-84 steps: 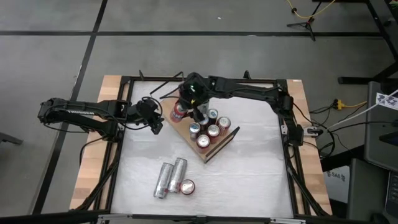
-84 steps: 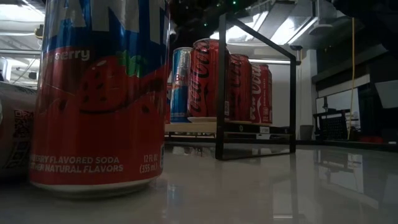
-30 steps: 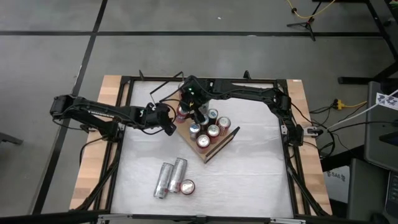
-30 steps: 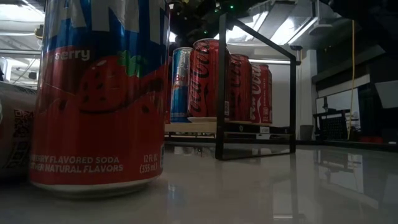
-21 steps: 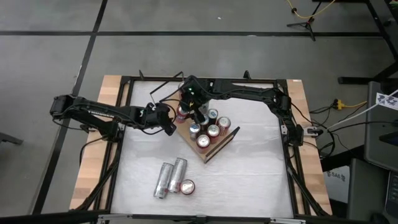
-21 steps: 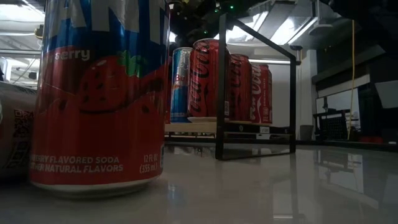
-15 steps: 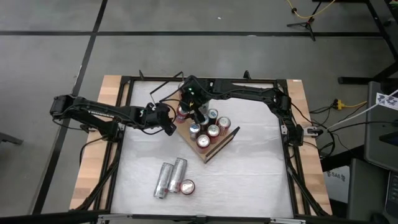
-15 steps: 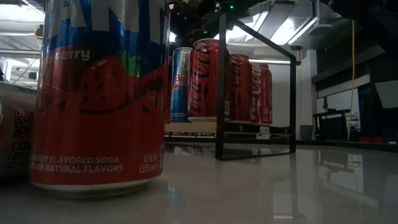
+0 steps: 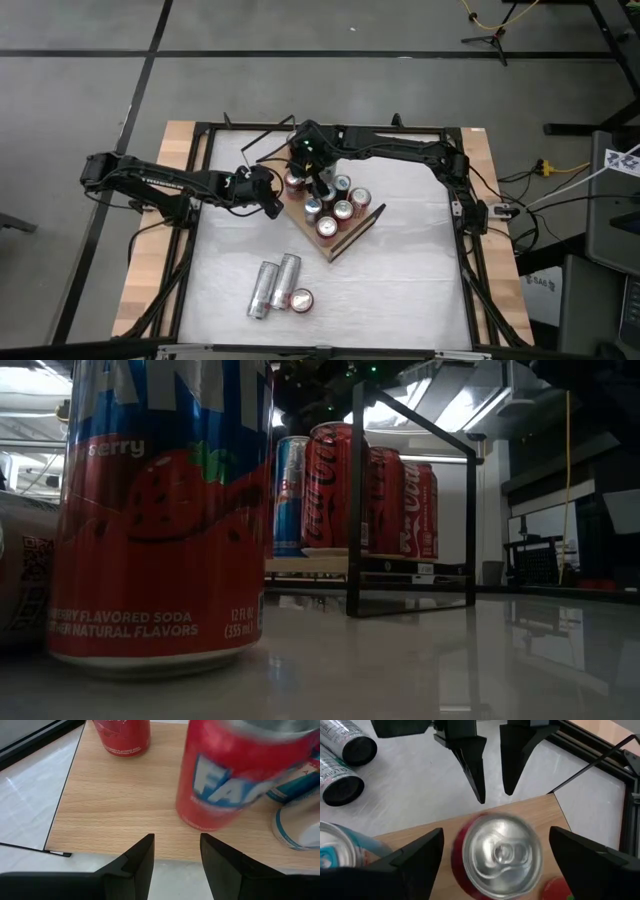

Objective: Place canned beverage on shelf
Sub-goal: Put the top red soda can on the shelf aligned with the other red soda can

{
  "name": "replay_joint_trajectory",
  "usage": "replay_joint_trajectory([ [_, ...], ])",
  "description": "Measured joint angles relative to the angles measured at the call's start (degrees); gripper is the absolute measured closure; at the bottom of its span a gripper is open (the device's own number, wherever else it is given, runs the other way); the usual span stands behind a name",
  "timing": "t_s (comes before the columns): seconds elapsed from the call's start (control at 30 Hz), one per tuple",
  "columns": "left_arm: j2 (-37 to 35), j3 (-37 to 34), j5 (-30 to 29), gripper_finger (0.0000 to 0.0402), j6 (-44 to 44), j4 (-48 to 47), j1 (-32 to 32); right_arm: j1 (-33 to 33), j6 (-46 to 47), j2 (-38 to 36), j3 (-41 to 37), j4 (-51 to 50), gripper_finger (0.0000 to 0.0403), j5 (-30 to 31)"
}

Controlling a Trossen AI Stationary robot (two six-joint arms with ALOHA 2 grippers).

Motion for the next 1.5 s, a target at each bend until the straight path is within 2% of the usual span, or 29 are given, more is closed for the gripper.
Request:
replay_joint_trajectory([
  [0.43, -0.7, 0.0, 0.3, 0.0251, 0.4, -0.1, 0.0, 0.0, 0.0, 0.0, 0.0, -0.2, 0.0056, 0.5],
  [0.63, -5.6, 0.0, 4.5, 0.0251, 0.4, -0.5, 0.0, 0.0, 0.0, 0.0, 0.3, -0.8, 0.0056, 4.2],
  [0.83, -12.3, 0.0, 8.9, 0.0251, 2.4, -0.5, 0.0, 0.0, 0.0, 0.0, 6.8, -4.7, 0.0056, 5.1],
  [0.97, -15.1, 0.0, 9.6, 0.0251, 4.9, 0.5, -0.5, 0.0, 0.0, 0.0, 12.5, -8.0, 0.0056, 5.1],
  [1.17, -14.7, 0.0, 8.7, 0.0251, 9.7, 11.2, -2.4, 0.0, 0.0, -0.1, 21.4, -14.1, 0.0056, 5.1],
  [1.33, -11.9, 0.0, 6.3, 0.0251, 19.0, 21.1, -2.7, 0.0, 0.0, -1.8, 21.2, -12.7, 0.0056, 6.4],
  [1.5, -8.5, 0.0, 5.6, 0.0251, 26.5, 23.4, -2.6, 0.0, 0.0, -2.3, 21.5, -14.1, 0.0056, 8.9],
])
